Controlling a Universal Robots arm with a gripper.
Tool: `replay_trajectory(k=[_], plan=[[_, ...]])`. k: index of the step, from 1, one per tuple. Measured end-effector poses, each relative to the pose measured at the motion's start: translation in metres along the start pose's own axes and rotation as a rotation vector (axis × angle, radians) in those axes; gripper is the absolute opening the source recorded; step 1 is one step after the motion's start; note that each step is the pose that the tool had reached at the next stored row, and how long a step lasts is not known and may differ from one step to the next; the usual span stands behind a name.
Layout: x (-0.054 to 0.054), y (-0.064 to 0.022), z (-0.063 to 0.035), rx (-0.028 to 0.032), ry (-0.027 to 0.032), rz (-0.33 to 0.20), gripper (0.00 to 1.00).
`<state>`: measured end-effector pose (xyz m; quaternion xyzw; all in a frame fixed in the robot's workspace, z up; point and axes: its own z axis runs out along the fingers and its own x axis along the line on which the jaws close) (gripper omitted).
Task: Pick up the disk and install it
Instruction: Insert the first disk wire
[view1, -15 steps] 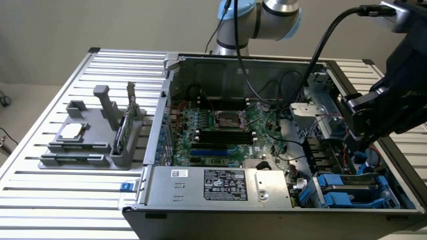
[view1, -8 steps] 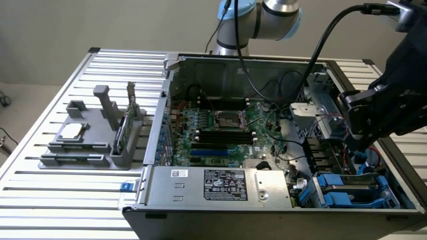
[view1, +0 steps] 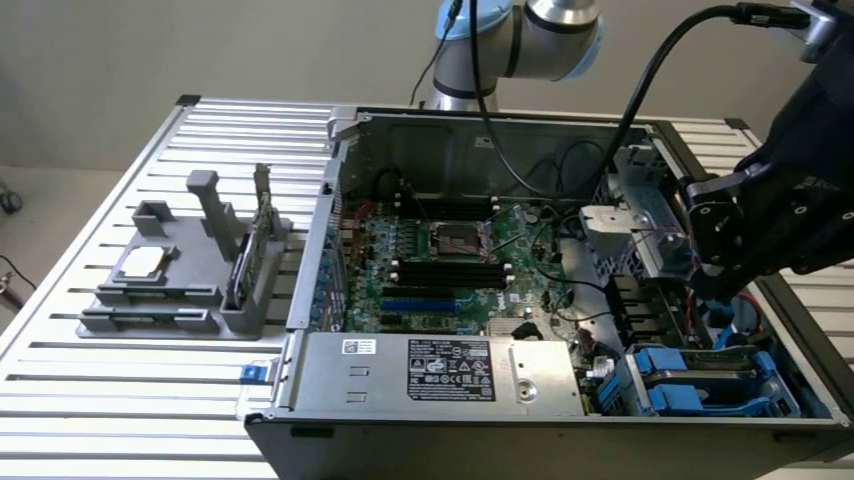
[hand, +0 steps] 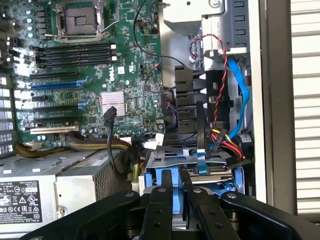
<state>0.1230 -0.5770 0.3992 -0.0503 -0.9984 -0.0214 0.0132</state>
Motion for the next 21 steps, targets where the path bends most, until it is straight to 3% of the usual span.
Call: replay_trajectory(k=[13,21], plan=[[0.0000,0.0000,0.0000,-0.0126,-0.0069,0.183,0.20],[-0.0017,0.0040,0.0001,-0.0137,-0.0085,0.222,0.20]])
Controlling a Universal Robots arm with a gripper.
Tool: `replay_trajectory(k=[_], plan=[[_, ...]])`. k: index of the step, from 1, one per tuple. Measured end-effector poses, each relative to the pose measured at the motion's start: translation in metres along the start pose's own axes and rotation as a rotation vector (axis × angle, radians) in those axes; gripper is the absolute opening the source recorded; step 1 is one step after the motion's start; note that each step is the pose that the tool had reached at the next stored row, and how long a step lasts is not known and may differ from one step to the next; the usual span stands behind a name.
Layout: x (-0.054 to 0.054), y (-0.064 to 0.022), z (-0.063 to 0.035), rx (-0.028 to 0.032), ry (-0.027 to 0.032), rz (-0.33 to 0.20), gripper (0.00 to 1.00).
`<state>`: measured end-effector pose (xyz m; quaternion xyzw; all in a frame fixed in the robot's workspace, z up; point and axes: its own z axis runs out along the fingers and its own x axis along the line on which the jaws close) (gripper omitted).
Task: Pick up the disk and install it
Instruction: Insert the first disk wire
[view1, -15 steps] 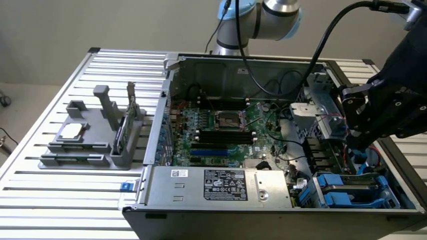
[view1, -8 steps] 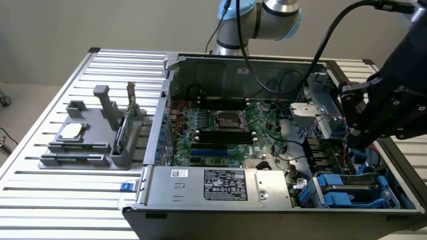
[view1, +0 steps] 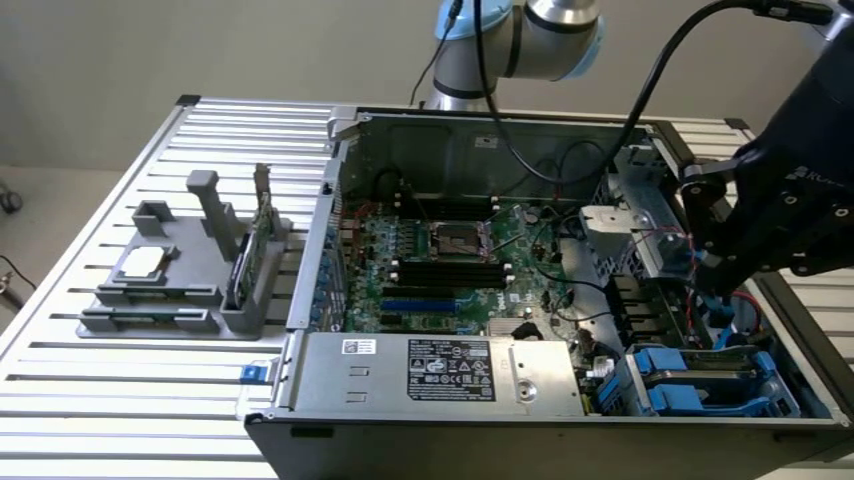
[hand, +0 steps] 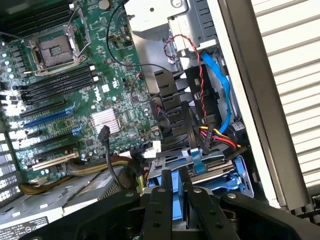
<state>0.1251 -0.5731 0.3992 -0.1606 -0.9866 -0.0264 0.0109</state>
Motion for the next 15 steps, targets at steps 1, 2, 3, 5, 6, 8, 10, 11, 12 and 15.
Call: replay_trajectory(k=[1,2,3,5,6,8,10,11,12,15], plan=[[-0.001,0.0014,0.0001,0.0000,0.0003,0.000,0.20],[-0.002,0.0030,0.0001,0.0003,0.0008,0.000,0.20],[-0.003,0.0044,0.0002,0.0004,0.0016,0.000,0.20],[-0.006,0.0070,0.0002,0.0010,0.0032,0.000,0.20],[-0.007,0.0083,0.0002,0.0012,0.0040,0.000,0.20],[-0.009,0.0108,0.0002,0.0016,0.0049,0.001,0.20],[-0.011,0.0132,0.0003,0.0019,0.0056,0.002,0.20],[-0.012,0.0144,0.0004,0.0019,0.0060,0.002,0.20],[-0.013,0.0156,0.0003,0.0022,0.0065,0.003,0.20],[-0.020,0.0191,-0.0002,0.0037,0.0099,0.003,0.20]])
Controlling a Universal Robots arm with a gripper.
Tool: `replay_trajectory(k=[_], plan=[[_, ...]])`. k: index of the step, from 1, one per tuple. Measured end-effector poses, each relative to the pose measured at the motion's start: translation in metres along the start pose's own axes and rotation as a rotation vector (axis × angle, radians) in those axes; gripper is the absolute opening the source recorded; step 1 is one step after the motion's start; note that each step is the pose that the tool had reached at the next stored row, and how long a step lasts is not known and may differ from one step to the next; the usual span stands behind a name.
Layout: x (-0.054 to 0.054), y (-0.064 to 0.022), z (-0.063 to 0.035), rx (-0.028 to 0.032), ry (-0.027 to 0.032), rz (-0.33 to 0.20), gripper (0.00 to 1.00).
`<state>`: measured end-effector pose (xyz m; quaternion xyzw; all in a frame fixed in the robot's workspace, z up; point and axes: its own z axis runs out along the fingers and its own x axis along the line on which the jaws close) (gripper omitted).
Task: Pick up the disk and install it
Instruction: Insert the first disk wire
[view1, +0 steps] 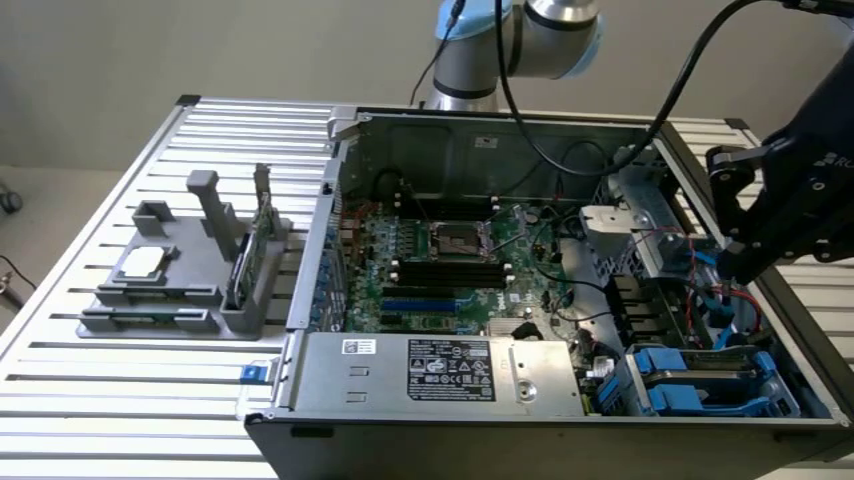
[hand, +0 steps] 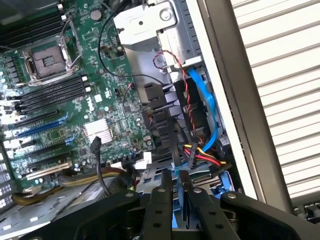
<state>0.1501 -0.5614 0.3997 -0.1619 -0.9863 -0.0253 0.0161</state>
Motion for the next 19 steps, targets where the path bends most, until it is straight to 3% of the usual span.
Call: replay_trajectory(k=[10,15,19], plan=[[-0.020,0.0081,-0.0021,0.0092,0.0189,0.002,0.20],[-0.025,0.0096,-0.0022,0.0106,0.0238,0.007,0.20],[-0.033,0.0107,-0.0025,0.0141,0.0338,0.008,0.20]])
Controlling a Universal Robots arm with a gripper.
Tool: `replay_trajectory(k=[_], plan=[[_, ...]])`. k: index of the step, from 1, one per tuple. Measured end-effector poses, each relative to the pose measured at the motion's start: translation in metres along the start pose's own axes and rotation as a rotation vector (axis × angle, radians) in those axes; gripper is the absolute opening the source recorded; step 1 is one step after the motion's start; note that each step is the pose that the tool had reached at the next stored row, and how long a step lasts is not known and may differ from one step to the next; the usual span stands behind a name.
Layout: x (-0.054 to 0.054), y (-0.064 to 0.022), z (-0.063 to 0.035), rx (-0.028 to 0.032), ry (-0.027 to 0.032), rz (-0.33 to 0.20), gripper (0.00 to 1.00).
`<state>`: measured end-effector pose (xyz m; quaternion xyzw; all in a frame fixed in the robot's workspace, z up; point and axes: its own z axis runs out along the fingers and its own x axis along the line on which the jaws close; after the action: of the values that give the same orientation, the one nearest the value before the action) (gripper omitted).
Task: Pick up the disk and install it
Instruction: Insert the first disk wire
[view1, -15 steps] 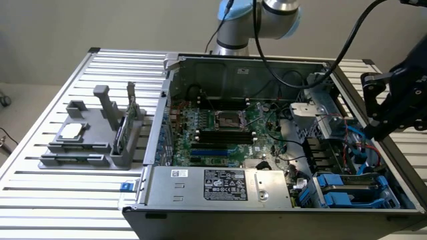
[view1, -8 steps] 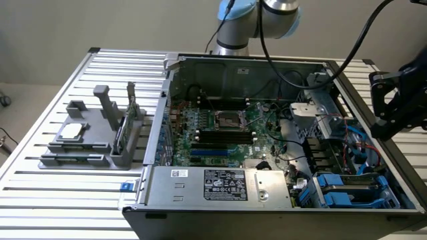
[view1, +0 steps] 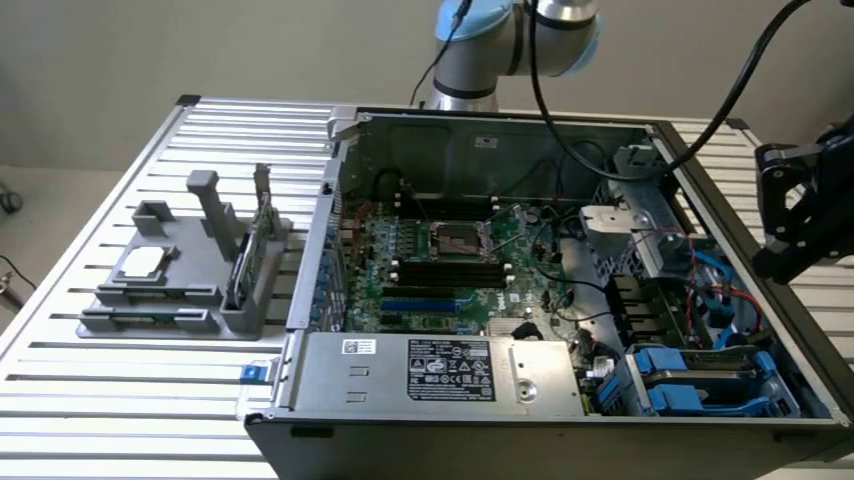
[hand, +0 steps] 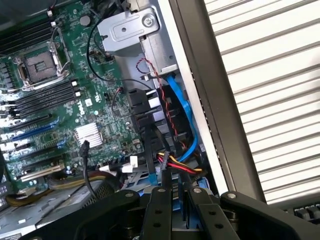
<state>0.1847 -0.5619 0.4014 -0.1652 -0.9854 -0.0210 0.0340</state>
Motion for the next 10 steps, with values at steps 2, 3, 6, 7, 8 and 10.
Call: replay_trajectory(k=[2,3,6,7,8,10], plan=[[-0.004,-0.0003,-0.0003,0.0011,0.0033,0.000,0.20],[-0.005,-0.0009,-0.0004,0.0014,0.0042,0.000,0.20],[-0.010,-0.0052,-0.0008,0.0008,0.0057,0.000,0.20],[-0.010,-0.0071,-0.0009,0.0005,0.0058,0.000,0.20],[-0.011,-0.0090,-0.0011,0.0003,0.0059,0.002,0.20],[-0.012,-0.0117,-0.0011,-0.0008,0.0060,0.007,0.20]])
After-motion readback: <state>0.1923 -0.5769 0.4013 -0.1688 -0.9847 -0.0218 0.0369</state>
